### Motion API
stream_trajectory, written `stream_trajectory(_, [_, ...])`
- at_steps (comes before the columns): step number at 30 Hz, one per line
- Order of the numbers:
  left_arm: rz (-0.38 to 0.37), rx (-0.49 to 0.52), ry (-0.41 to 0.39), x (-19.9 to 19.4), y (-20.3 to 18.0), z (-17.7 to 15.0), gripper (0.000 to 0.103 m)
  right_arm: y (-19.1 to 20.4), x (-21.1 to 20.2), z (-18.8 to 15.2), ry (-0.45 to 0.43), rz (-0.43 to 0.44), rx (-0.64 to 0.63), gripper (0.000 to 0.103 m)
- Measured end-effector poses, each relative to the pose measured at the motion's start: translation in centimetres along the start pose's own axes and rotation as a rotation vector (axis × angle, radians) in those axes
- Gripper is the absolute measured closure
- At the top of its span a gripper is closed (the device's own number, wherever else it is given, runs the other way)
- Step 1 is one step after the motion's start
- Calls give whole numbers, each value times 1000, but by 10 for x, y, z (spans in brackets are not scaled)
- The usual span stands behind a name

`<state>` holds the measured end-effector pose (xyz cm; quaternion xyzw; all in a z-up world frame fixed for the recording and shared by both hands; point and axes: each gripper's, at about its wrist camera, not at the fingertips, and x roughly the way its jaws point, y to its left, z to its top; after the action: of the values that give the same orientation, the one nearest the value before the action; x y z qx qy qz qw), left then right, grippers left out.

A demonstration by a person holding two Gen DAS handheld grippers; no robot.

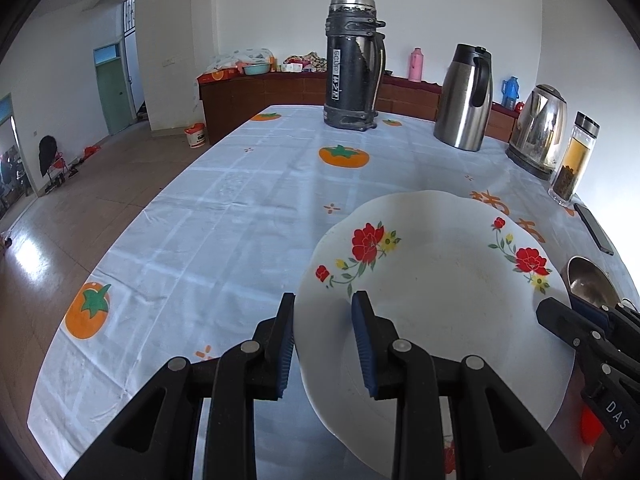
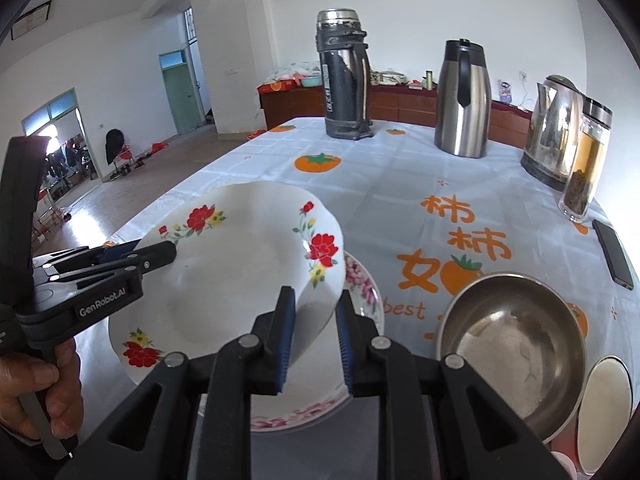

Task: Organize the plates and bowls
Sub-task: 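Carry the white red-flower plate over the pink-floral plate stack with the left tool, then lower the white red-flower plate onto the stack and open the left tool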

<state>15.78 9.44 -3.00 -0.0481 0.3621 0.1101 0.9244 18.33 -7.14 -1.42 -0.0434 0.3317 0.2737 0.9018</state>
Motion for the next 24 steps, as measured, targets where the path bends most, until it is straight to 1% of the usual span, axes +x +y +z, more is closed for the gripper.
stream_trajectory(9, [-12, 17, 9, 5, -12, -1, 72, -7, 0, -2, 5, -45, 8, 82])
stream_trajectory(24, [-22, 38, 44, 14, -21, -4, 72, -11, 7, -7, 48, -103, -8, 80])
